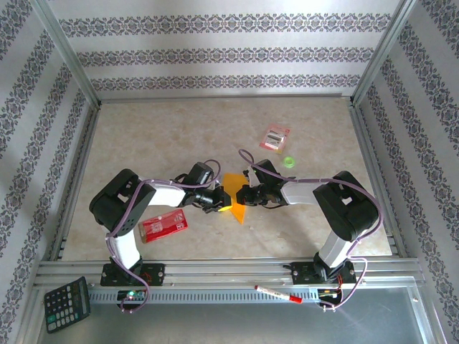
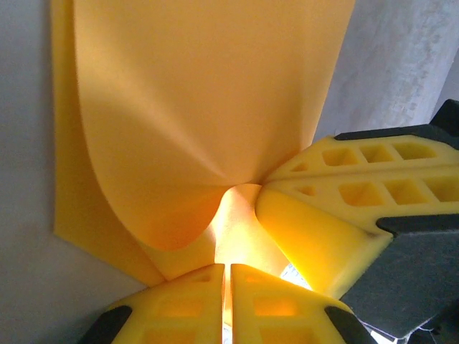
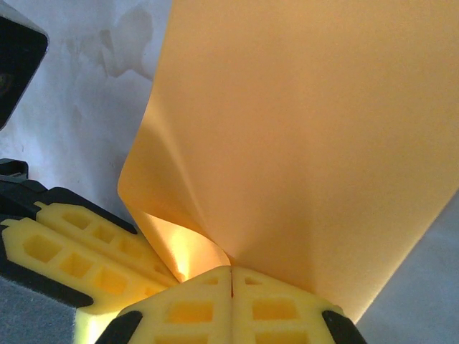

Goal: Fold a paper plane with a square sheet of paper (pick it up from the middle)
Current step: Third fold the triangle at the center of the table.

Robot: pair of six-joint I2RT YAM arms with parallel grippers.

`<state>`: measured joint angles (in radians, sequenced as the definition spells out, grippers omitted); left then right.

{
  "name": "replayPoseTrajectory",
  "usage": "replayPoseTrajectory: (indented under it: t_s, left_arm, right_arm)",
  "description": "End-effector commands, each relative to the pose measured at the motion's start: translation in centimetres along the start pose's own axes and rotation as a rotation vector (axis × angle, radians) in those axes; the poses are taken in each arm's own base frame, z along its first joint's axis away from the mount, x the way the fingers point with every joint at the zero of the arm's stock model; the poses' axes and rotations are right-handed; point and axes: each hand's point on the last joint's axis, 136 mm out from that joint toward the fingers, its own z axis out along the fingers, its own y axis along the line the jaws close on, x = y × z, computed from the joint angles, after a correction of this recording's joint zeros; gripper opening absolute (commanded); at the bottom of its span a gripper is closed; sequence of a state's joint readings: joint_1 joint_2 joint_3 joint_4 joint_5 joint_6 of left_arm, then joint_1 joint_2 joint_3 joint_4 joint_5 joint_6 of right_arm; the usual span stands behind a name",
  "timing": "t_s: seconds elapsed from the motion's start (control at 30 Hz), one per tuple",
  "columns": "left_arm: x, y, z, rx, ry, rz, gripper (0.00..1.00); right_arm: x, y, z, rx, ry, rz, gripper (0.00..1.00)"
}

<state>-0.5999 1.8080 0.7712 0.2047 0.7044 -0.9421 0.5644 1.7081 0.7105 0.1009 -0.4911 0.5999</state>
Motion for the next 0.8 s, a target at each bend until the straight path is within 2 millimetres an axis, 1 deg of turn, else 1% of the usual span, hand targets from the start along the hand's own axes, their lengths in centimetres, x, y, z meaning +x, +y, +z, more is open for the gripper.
replayPoseTrajectory:
  t_s: [0.0, 0.1, 0.17, 0.27, 0.37, 0.53, 0.7, 0.77]
  left_arm:
    - [-0.3, -0.5, -1.1, -0.023, -0.015, 0.025, 0.11]
    - [-0.7, -1.9, -1.8, 0.001, -0.032, 0.046, 0.11]
    - [-1.2, -2.2, -2.0, 0.007, -0.043, 0.045, 0.12]
    - [-1.9, -1.3, -2.1, -0.025, -0.052, 0.038, 0.12]
    - [-2.2, -0.1, -1.6, -0.049, -0.043, 0.022, 0.11]
    - [-1.9, 1.4, -0.7, -0.076, -0.020, 0.006, 0.11]
    - [-2.1, 1.8, -1.5, -0.106, -0.033, 0.003, 0.11]
    - [-2.3, 1.1, -2.1, -0.102, -0.046, 0.026, 0.11]
  right_arm:
    - [3.2, -4.8, 0.3, 0.163, 0.086, 0.074, 0.00]
    - [3.1, -4.8, 0.3, 0.162, 0.084, 0.072, 0.00]
    - [3.1, -4.7, 0.4, 0.160, 0.087, 0.073, 0.00]
    - [3.1, -4.7, 0.3, 0.159, 0.084, 0.072, 0.00]
    - [3.1, -4.7, 0.3, 0.161, 0.083, 0.073, 0.00]
    - [3.2, -4.8, 0.4, 0.162, 0.089, 0.076, 0.00]
    - [3.1, -4.8, 0.3, 0.160, 0.086, 0.072, 0.00]
    - [3.1, -4.7, 0.3, 0.159, 0.088, 0.071, 0.00]
